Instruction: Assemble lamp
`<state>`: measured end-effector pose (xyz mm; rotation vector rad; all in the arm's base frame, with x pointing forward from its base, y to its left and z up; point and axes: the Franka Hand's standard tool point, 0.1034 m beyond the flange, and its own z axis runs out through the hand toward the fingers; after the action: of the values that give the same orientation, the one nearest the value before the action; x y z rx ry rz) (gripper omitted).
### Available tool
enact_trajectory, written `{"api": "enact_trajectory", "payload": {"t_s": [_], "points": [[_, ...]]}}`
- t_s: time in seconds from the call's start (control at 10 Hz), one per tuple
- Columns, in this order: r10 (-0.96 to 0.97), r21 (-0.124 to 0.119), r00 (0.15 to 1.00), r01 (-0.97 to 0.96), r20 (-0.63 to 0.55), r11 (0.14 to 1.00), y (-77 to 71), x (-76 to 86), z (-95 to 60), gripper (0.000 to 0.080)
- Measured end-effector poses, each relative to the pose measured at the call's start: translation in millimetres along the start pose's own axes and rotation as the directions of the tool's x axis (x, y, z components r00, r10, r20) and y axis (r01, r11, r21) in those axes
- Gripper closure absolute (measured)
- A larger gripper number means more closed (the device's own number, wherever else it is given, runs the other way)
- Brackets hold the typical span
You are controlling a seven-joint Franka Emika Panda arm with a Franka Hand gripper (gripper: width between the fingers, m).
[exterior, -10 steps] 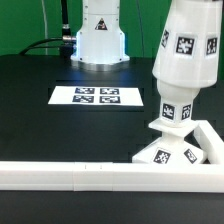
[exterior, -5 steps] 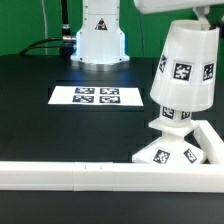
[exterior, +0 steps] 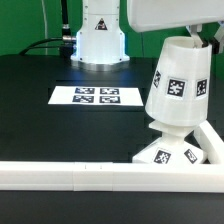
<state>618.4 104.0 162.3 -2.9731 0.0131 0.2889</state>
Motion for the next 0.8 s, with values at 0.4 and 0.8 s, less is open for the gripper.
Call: {"api": "enact_trajectory", "payload": {"t_s": [0.4, 0.8], "points": [[0.002, 0.0, 1.0, -0.002, 0.001, 1.0, 1.4, -0.1, 0.1, 0.035], [0.006, -0.006, 0.997, -0.006, 0.074, 1.0, 0.9, -19.2, -12.4, 0.0124]]}}
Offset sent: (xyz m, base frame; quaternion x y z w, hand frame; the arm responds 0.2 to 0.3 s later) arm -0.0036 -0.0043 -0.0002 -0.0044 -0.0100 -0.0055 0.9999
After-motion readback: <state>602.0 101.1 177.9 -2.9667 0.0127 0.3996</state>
